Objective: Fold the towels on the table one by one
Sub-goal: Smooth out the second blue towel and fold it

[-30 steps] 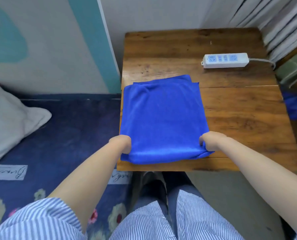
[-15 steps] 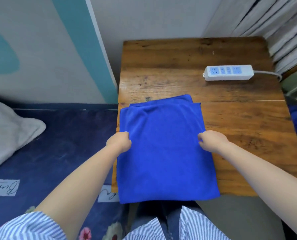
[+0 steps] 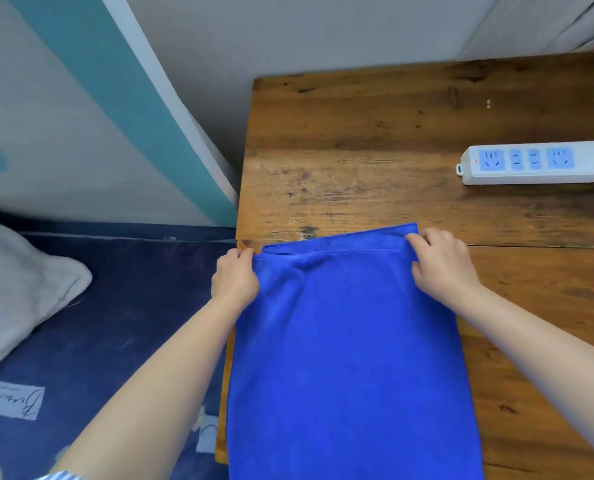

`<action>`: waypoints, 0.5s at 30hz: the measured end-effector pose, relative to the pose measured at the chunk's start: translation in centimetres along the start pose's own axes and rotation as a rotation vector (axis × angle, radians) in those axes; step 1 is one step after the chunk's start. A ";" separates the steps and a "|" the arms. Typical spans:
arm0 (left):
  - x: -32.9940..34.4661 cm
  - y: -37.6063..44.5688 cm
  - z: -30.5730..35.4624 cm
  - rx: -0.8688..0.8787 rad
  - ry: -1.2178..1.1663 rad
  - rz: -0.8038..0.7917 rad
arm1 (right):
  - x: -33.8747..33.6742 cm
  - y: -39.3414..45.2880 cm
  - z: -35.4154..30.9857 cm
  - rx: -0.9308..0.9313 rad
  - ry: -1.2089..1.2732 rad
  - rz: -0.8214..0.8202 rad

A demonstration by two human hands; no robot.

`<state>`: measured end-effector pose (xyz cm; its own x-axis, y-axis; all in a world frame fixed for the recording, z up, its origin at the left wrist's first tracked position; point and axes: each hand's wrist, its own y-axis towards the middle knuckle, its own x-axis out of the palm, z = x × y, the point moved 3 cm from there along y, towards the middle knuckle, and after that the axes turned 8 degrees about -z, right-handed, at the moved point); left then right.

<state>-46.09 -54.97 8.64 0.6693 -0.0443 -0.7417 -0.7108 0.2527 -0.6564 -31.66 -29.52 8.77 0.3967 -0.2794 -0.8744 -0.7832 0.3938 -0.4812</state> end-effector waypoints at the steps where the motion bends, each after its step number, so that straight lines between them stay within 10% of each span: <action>1: 0.1 0.3 -0.3 0.002 0.017 0.018 | 0.2 0.2 0.0 0.037 -0.003 0.014; 15: 0.5 -6.5 6.1 0.870 0.022 -0.057 | 1.3 -3.5 0.2 0.215 0.152 0.060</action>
<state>-39.81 -50.72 13.35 0.6882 -0.0957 -0.7192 -0.2529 0.8975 -0.3614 -28.29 -31.06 9.26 0.2638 -0.3715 -0.8902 -0.6768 0.5863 -0.4452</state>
